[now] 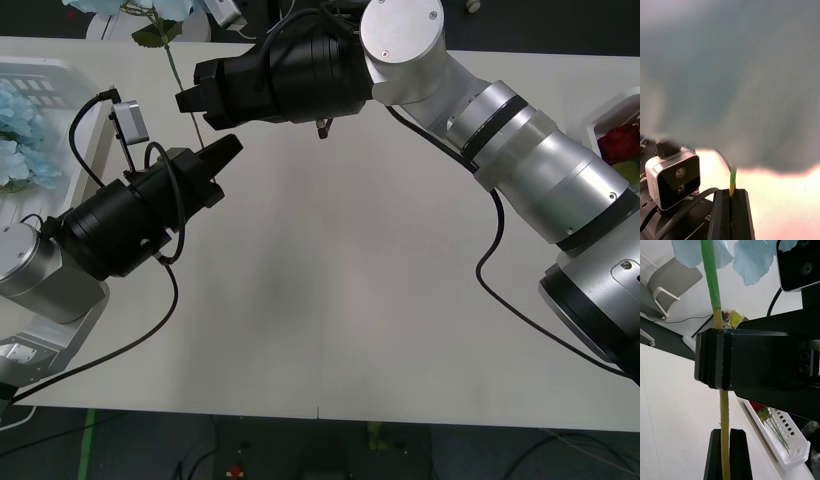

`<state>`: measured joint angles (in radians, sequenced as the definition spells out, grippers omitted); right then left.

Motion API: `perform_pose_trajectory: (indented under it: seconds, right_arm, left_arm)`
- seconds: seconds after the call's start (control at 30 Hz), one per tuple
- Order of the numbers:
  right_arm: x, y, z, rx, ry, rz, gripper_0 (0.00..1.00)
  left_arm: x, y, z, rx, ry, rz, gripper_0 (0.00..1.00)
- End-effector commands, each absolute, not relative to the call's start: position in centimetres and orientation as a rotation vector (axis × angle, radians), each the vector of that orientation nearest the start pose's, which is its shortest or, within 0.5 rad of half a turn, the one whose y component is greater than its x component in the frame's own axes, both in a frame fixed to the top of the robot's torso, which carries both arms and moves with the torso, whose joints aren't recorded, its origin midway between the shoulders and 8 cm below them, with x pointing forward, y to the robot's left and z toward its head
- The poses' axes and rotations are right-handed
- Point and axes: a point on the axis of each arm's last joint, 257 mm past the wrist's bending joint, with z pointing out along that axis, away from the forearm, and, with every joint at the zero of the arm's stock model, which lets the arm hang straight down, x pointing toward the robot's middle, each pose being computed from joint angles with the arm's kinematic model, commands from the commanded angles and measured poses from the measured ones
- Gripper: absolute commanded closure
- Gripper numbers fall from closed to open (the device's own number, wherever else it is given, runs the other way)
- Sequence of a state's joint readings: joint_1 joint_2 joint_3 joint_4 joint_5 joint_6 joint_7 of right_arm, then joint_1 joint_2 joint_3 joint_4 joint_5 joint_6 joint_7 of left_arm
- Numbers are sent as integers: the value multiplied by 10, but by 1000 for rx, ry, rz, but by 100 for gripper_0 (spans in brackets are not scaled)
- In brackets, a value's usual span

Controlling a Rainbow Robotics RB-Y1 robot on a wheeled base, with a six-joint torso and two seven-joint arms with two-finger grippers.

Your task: Put the red flowers into the right box and the blue flowers into the left box

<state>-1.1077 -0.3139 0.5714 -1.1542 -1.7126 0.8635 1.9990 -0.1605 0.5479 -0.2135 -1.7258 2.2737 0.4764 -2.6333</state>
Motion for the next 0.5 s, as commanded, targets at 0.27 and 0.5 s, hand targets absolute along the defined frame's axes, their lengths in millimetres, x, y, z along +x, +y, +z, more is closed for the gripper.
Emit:
perform_pose_trajectory:
  seconds: [0.27, 0.5]
  right_arm:
    - [491, 182, 0, -1013, 1733, 1180, 31]
    - [505, 155, 10, -1026, 1708, 1099, 23]
  left_arm:
    - [497, 117, -43, 211, 1345, -1080, 100]
    - [502, 174, -49, 124, 1363, -1030, 100]
